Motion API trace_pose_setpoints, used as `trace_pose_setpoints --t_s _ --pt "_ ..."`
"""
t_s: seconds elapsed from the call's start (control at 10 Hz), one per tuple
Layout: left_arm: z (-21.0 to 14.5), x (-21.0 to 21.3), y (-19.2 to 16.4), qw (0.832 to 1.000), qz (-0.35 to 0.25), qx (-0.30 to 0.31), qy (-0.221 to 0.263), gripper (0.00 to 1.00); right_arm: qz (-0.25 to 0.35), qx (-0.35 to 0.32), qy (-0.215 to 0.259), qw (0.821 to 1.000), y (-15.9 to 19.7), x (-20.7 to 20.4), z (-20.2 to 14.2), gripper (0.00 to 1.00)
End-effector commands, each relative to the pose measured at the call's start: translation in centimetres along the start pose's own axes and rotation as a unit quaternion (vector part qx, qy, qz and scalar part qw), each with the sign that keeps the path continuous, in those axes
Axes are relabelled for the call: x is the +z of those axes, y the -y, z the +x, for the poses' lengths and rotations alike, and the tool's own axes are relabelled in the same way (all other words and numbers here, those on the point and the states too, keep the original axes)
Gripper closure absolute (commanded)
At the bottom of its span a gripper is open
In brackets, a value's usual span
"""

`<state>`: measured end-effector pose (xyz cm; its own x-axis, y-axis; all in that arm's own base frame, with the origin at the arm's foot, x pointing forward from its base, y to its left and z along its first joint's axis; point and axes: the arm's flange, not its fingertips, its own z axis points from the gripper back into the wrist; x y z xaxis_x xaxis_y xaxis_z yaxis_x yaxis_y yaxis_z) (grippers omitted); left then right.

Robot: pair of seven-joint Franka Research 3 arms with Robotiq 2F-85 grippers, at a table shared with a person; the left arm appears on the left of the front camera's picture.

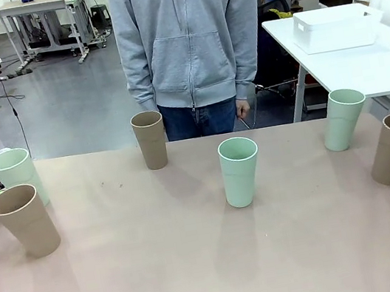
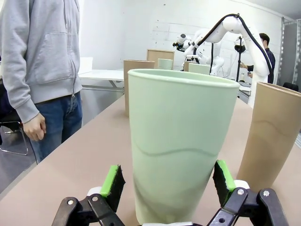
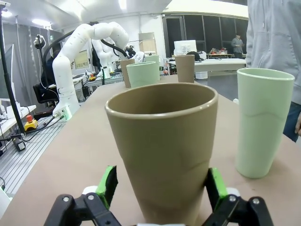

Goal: Stack the cups and store them in the basket.
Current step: Pick up two Reusable plastic cups , one in each hand.

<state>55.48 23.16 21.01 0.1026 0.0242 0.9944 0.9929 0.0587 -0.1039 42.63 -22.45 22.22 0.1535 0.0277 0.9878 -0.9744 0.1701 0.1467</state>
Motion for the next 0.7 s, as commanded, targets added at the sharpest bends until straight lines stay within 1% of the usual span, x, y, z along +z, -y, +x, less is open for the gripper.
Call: trace_pose_setpoints --t_s 0.0,0.3,0.6 --pt "0.1 -1.9 0.8 1.000 0.013 -0.009 0.005 0.00 -0.010 -0.014 -0.003 1.000 0.0 -1.2 0.3 0.00" --pt "0.0 -3.1 1.5 1.000 0.009 -0.004 0.008 0.00 -0.005 -0.018 -0.006 1.000 -0.3 -2.1 0.3 0.00" --pt "0.1 -4.1 2.3 1.000 0.018 -0.012 0.003 0.00 -0.003 -0.022 -0.007 1.000 -0.5 -3.0 0.2 0.00"
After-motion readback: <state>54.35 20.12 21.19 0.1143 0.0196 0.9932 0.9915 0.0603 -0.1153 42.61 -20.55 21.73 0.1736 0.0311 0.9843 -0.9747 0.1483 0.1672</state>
